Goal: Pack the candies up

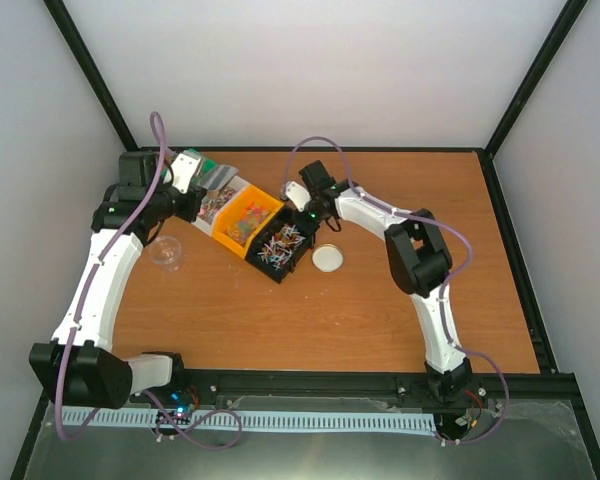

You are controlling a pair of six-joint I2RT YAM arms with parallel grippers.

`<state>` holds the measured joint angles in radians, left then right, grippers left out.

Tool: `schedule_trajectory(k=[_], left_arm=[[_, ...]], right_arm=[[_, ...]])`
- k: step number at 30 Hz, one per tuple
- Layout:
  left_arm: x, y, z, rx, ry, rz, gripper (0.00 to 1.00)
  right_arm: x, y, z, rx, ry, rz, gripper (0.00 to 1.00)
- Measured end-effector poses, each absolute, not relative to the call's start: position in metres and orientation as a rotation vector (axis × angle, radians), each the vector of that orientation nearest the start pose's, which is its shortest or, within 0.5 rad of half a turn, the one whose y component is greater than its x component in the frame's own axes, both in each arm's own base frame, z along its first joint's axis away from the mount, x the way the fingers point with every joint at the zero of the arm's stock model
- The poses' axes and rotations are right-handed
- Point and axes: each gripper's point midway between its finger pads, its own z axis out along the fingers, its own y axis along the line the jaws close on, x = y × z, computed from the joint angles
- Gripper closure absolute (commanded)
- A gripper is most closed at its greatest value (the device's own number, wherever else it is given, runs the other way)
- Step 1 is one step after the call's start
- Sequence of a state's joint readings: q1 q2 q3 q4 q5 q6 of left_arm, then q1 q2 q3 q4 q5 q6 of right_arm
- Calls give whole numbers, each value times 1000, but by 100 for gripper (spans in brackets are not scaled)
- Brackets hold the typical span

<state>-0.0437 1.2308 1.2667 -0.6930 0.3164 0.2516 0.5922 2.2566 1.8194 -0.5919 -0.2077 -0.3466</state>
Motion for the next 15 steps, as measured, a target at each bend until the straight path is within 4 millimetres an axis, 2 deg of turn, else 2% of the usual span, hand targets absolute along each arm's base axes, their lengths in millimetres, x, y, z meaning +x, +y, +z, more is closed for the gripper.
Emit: schedule_trajectory(k=[5,13,15], left_arm=[[357,-77,272,585,2170,-271,99],[335,-89,258,800,2174,-314,99],[328,-92,256,847,2173,-329,99]], right_arm=[[420,303,59,-1215,2324,353,97],[382,247,55,-1141,2360,319,97],[378,239,56,-1120,2366,308,97]])
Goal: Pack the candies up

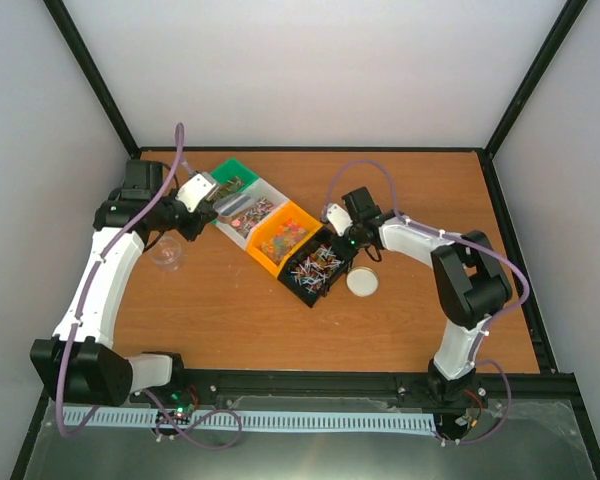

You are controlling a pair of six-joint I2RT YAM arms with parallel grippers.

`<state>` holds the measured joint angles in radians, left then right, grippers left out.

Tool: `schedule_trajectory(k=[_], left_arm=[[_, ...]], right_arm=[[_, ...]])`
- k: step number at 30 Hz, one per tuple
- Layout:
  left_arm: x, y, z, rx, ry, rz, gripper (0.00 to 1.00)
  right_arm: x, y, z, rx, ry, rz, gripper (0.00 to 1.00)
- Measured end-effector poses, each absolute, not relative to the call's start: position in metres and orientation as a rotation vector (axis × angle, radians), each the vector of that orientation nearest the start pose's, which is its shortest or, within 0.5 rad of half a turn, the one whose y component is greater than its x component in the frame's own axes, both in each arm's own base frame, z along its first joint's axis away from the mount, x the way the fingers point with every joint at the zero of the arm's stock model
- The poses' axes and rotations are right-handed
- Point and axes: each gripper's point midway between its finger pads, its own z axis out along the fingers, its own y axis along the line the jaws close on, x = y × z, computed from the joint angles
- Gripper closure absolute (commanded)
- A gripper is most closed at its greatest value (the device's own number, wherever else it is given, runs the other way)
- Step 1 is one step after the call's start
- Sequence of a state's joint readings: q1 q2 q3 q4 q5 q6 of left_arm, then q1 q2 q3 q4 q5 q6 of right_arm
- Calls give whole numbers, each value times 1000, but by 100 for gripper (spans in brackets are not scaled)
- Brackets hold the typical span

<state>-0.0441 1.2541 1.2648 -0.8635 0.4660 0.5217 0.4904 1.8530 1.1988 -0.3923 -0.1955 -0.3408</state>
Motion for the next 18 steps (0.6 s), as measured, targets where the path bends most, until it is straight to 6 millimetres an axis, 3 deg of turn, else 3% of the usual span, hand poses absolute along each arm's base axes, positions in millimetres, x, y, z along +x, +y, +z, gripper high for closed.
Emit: schedule_trajectory(k=[7,12,18], left_arm=[[288,-116,237,1055,2192,-422,99],[253,-143,226,1234,2201,-516,99],[223,-170,209,1415,2250,-551,99]], right_arm=[[344,211,55,-948,2442,295,97],[340,207,55,-832,2483,308,97],[337,203,54,-693,2513,333,97]])
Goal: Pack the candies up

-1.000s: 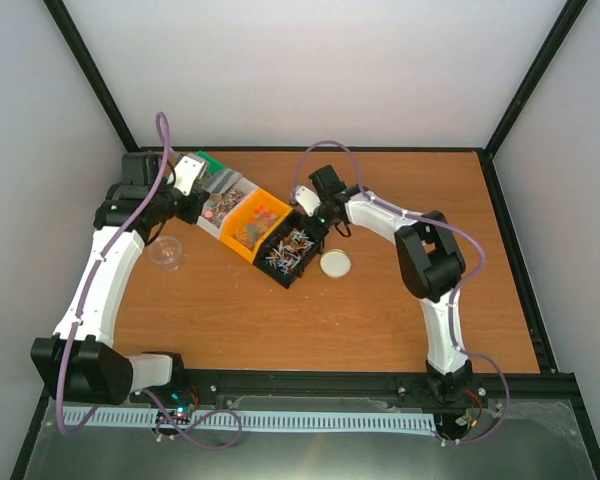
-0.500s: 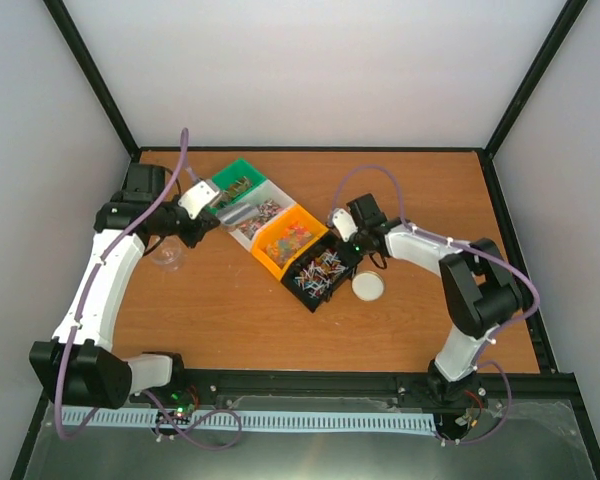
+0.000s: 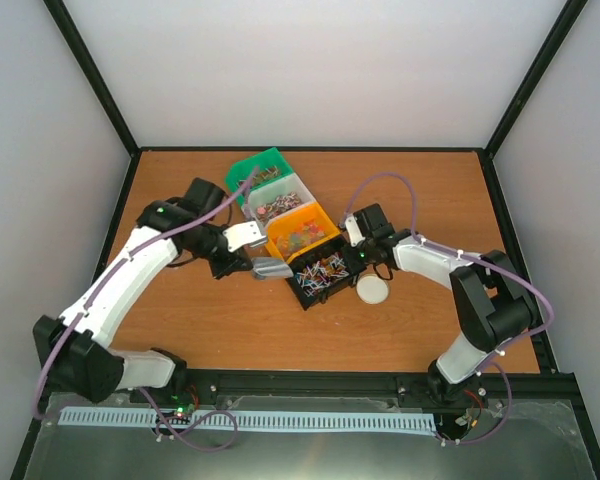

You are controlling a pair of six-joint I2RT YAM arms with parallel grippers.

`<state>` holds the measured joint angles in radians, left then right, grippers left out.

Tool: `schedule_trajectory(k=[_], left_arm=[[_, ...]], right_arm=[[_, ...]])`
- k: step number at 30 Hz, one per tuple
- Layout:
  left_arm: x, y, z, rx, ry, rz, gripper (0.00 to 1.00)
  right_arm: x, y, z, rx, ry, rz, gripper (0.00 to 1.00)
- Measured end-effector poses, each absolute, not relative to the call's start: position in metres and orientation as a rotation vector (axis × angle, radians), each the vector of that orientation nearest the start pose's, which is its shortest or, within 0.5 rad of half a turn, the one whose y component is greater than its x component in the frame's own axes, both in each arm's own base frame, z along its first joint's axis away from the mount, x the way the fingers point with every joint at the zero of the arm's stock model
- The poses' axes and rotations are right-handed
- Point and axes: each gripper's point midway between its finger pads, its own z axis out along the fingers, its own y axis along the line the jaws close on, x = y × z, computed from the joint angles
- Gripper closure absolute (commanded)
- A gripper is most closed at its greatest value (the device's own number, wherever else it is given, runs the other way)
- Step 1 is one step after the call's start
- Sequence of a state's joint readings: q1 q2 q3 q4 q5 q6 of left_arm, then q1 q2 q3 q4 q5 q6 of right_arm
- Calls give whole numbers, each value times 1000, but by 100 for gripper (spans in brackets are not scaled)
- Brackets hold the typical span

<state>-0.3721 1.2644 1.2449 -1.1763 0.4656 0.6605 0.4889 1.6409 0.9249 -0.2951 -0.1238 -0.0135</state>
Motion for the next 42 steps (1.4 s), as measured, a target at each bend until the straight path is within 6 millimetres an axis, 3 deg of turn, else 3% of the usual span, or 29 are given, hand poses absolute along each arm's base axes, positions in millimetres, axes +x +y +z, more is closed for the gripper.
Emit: schedule_trajectory(k=[6,14,20,25,31,42], left_arm=[[227,-196,193,1533,2330,-492,99],[236,-226,187,1700,2348,-328,99],[239,-241,174,1802,2387,-200,99],[240,-246,159,1850,2452,-121,99],[254,-253,151,1847,2502,-35,99],[259,-263,137,1879,2567,18,99]], right_arm=[[327,201,54,-622,2524,366,95],[322,200,60,-572,2525,386,80],[324,202,80,-557,2471,406,79],[320,200,86,-556,2457,413,79],[317,199,82,-559,2468,434,79],[310,205,69,-579,2520,526,90]])
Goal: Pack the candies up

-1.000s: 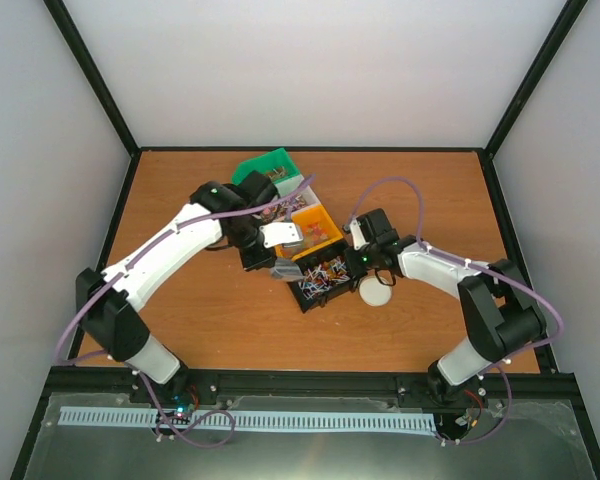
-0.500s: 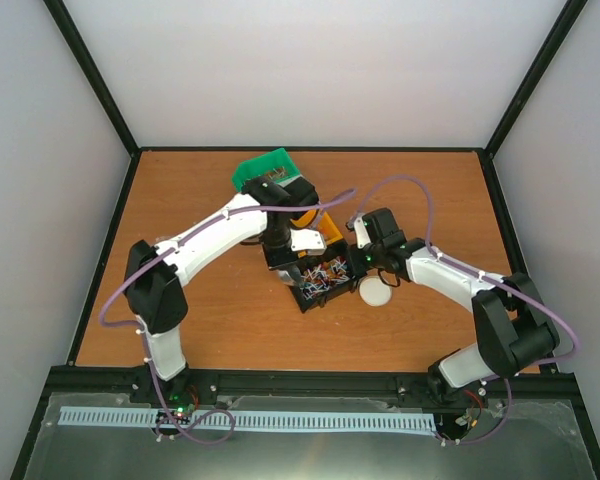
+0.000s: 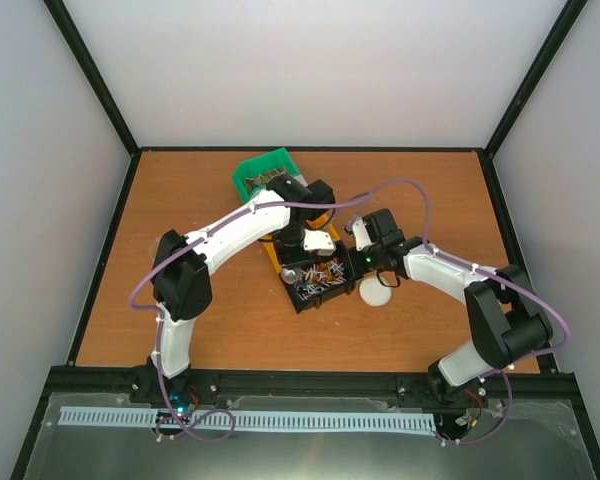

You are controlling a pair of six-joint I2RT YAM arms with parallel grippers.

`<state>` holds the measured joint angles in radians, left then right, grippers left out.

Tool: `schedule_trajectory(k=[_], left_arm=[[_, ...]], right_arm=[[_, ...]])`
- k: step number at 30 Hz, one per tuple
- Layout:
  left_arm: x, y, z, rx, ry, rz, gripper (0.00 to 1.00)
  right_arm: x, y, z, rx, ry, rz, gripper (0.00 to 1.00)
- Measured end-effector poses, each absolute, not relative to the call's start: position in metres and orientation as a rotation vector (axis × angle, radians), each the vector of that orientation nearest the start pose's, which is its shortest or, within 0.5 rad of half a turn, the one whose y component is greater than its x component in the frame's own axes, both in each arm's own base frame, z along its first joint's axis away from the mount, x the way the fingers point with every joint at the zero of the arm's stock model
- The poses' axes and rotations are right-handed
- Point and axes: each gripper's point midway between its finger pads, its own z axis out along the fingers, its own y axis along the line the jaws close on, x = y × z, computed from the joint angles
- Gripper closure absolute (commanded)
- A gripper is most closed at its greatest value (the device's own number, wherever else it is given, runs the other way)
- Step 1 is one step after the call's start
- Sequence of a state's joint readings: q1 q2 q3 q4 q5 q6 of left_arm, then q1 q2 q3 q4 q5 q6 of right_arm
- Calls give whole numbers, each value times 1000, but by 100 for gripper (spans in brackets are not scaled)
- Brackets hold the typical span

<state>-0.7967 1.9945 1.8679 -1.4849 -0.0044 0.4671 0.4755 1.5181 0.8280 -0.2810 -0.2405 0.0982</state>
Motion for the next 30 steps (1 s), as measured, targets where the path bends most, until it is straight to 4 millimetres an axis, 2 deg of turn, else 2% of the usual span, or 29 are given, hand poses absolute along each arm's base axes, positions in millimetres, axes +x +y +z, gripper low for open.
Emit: schedule_trajectory(k=[5,14,24,30], left_arm=[[261,-264,131,1857,2562,30,99],[248,-261,115,1707,2369,-118,99],[267,-295,91,1508,2175,-374,99],[271,-307,79,1415,2120,-485,99]], right_arm=[[308,208,68,-557,2539,556,97],[309,208,68,-557,2551,560,97],[309,209,67,-558,2556,560,97],[312,208,67,-562,2554,553,97]])
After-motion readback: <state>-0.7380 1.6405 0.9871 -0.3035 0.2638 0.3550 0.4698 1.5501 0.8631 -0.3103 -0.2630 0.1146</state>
